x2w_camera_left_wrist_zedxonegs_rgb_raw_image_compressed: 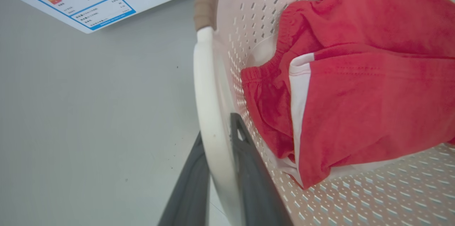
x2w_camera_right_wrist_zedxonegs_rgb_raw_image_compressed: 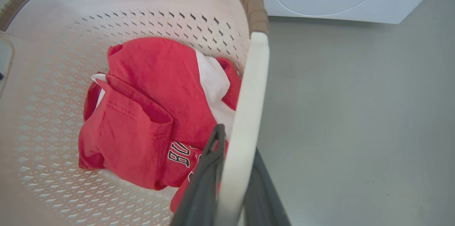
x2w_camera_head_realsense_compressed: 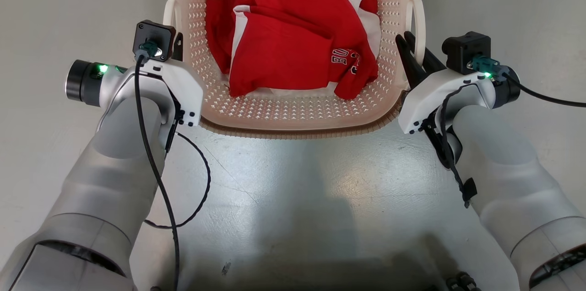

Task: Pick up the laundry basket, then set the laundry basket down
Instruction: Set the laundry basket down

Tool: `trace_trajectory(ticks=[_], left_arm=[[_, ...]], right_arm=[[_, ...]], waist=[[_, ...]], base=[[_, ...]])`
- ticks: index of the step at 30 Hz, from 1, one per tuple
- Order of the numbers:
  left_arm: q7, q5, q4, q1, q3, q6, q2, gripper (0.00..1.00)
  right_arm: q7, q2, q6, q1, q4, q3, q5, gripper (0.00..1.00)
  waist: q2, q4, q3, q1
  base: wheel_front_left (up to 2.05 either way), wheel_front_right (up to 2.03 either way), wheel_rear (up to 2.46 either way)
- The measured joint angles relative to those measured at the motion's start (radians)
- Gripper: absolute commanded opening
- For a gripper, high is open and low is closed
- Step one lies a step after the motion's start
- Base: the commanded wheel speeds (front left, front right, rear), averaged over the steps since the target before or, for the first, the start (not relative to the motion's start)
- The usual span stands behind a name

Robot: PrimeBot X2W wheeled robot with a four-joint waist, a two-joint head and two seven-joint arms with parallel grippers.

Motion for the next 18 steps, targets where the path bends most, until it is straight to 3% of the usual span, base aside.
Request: trace_trajectory(ticks=[1, 2, 3, 4, 18], left_arm=[[0.000, -0.009, 0.001, -0.001, 0.005, 0.005, -0.002, 0.00], [-0.001, -0.021, 0.003, -0.002, 0.016, 0.014, -0.007, 0.00], [-0.005, -0.042, 0.005, -0.004, 0.032, 0.019, -0.014, 0.38], [-0.005, -0.058, 0.007, -0.007, 0.040, 0.025, -0.018, 1.00], [-0.006, -0.057, 0.029, -0.007, 0.031, 0.052, -0.040, 1.00]], right_arm=[[0.000, 0.000, 0.000, 0.000, -0.001, -0.006, -0.007, 0.10], [0.000, -0.001, 0.000, -0.001, -0.005, -0.010, -0.018, 0.45], [0.001, -0.007, 0.001, -0.001, -0.015, -0.016, -0.035, 1.00], [0.001, -0.010, 0.001, -0.001, -0.020, -0.031, -0.053, 1.00], [0.001, -0.005, 0.001, 0.003, -0.057, -0.172, -0.176, 1.00]], waist=[[0.0000, 0.000, 0.001, 0.0001], [0.0000, 0.000, 0.004, 0.0000], [0.0000, 0.000, 0.006, 0.0000], [0.0000, 0.000, 0.009, 0.0001], [0.0000, 0.006, 0.005, 0.0000]], base=[[0.00, 0.00, 0.00], [0.00, 0.00, 0.00], [0.00, 0.00, 0.00], [0.00, 0.00, 0.00], [0.00, 0.00, 0.00]])
